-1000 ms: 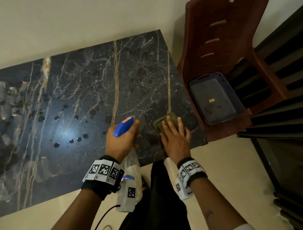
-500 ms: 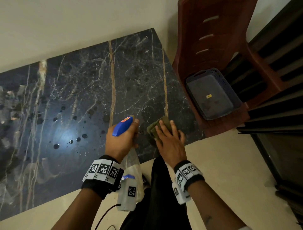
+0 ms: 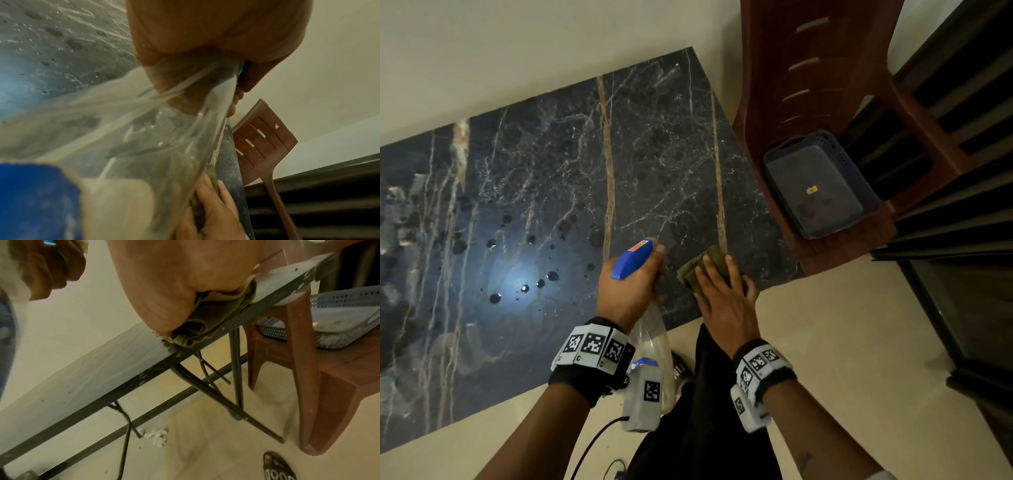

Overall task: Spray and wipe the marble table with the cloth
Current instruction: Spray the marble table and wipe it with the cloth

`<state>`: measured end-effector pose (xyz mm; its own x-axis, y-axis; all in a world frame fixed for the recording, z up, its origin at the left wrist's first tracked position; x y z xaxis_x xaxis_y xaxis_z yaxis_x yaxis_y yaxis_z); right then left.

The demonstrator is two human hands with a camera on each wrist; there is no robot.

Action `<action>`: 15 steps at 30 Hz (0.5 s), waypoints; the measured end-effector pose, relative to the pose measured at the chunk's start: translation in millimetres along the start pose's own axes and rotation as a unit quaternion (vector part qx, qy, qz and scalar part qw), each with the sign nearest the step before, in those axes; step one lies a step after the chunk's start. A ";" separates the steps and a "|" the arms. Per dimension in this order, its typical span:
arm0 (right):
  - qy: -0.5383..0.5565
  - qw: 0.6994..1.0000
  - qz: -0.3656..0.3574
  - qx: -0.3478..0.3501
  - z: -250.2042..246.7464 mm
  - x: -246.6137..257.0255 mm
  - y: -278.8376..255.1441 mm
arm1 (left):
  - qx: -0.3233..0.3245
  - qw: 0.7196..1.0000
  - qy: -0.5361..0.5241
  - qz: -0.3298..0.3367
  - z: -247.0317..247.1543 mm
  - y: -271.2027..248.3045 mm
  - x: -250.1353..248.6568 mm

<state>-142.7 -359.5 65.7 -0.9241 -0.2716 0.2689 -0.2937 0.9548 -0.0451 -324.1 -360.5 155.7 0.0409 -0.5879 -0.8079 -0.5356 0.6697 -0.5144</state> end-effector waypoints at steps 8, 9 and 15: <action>0.001 0.986 0.160 -0.053 -16.6 -45.4 6.8 | -0.003 1.000 -0.003 0.001 2.5 -9.3 5.8; 0.001 0.988 0.148 -0.049 -12.4 -32.0 2.0 | -0.005 1.000 -0.001 0.003 2.7 -9.9 6.6; 0.007 1.000 -0.007 -0.014 3.0 6.0 -24.2 | -0.003 0.999 0.030 0.014 12.7 -15.1 9.7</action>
<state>-141.9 -384.6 65.5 -0.9163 -0.2832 0.2831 -0.2994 0.9540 -0.0147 -304.9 -370.5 152.0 -0.0255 -0.5947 -0.8035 -0.5400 0.6846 -0.4896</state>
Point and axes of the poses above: each hand's wrist, its own y-axis towards the middle knuckle, its own z-axis out of the palm, x = y × z, the point moved 9 cm from there along y, towards the middle knuckle, and after that the axes turned 9 degrees about -x, right-handed, at the moved point
